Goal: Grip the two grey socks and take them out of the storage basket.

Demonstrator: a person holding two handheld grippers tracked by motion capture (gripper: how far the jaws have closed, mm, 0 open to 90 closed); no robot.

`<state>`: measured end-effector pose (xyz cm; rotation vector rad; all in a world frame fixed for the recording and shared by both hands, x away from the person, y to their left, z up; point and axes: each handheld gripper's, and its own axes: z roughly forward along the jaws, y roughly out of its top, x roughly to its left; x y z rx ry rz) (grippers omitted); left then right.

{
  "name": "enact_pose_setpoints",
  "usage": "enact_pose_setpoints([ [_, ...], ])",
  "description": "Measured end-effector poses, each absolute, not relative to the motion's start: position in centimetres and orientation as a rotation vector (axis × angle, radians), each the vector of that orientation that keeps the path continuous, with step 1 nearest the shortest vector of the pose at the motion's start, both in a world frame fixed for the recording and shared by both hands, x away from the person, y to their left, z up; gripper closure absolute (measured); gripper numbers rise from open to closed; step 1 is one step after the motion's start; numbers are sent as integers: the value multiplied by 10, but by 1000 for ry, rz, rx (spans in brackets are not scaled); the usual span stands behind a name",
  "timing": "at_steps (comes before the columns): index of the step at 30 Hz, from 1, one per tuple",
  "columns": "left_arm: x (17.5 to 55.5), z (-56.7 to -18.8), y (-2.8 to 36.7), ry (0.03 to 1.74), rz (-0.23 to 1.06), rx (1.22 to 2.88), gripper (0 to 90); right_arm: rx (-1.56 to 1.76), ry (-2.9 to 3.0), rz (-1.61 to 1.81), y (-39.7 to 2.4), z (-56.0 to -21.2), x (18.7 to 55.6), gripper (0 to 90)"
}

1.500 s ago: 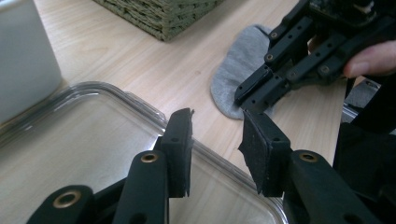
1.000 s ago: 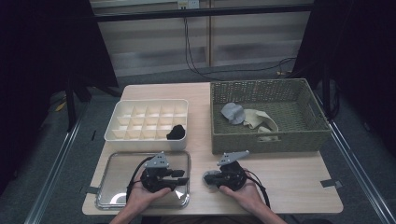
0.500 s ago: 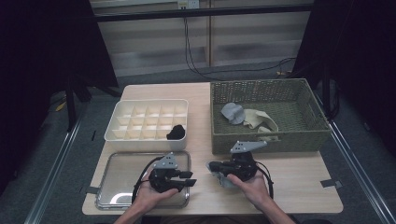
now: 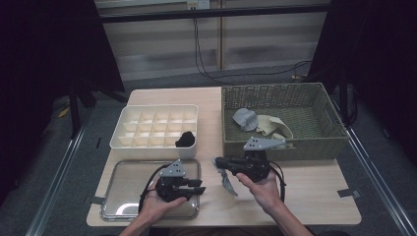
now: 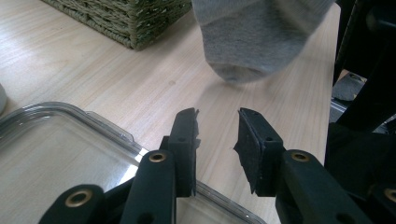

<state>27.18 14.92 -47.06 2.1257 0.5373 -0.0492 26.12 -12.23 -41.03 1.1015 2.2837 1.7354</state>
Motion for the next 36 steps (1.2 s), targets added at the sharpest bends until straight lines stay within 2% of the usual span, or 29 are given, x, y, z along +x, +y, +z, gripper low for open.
enact_pose_setpoints([
  [7,273,-470,151,547,-43,2124,686,1115,2268,1727,-120,-414,262,874],
  [21,270,-470,133,505,-67,2144,685,1268,2232,1639,-159,-442,260,873],
  [31,271,-464,146,523,-48,2112,677,1122,2259,1746,-111,-415,267,872],
  [36,272,-462,151,537,-50,2090,674,1119,2269,1760,-96,-421,270,872],
])
